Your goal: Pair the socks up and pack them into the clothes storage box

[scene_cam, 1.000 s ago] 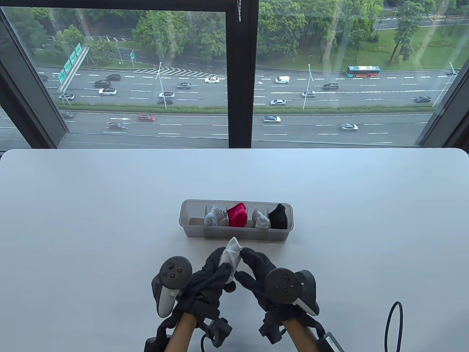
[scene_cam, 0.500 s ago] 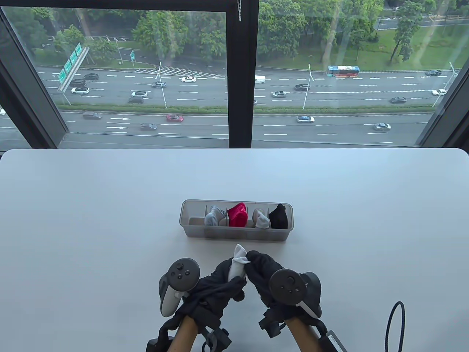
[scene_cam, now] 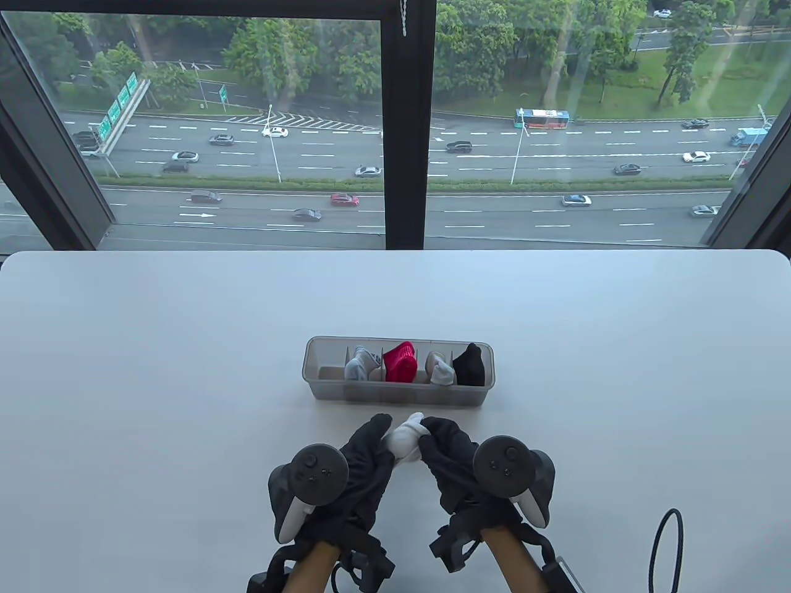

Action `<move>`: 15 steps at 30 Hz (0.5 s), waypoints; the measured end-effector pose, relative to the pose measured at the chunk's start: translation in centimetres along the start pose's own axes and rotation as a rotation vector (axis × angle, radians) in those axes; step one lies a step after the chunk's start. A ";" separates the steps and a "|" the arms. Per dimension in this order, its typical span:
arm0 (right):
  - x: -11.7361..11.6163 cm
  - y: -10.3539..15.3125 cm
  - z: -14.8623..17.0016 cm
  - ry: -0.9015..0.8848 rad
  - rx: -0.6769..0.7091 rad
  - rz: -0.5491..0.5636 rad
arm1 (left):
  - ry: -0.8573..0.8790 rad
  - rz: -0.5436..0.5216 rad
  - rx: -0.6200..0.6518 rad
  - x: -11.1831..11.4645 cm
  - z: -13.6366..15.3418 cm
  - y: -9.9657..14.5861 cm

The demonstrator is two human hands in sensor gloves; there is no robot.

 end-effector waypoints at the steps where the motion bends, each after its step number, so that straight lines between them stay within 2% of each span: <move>1: 0.0 0.0 -0.1 -0.026 -0.004 -0.013 | -0.006 0.018 0.023 0.2 -0.3 0.0; 3: -0.2 0.1 -0.3 -0.077 0.014 -0.055 | -0.035 0.037 0.024 0.5 -0.6 0.1; 5: -0.8 0.5 -0.9 -0.119 0.019 -0.078 | -0.050 0.001 -0.006 0.3 -0.6 0.0; 7: -1.0 0.5 -1.3 -0.052 0.077 -0.112 | -0.017 -0.011 -0.029 -0.1 -0.2 0.1; 9: -1.1 0.4 -1.3 -0.053 0.067 -0.111 | 0.027 -0.023 -0.029 -0.5 0.1 0.0; 11: -1.0 0.1 -0.7 -0.031 0.047 -0.101 | 0.135 0.026 0.034 -0.4 0.1 -0.1; 12: -1.0 0.0 -0.6 -0.020 0.052 -0.106 | 0.163 0.030 0.024 -0.3 0.2 -0.2; 15: -0.9 -0.1 -0.5 0.009 0.040 -0.081 | 0.054 0.067 -0.041 0.3 0.6 -0.4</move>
Point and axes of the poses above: the tracker on the back of each hand, its own z axis roughly to the little-finger side, its own y axis roughly from the fingertips to the wrist, x = y × z, the point moved 3 cm from there along -y, roughly from the wrist to the fingertips, and after that the axes turned 10 degrees about -x, right-handed, at the moved point
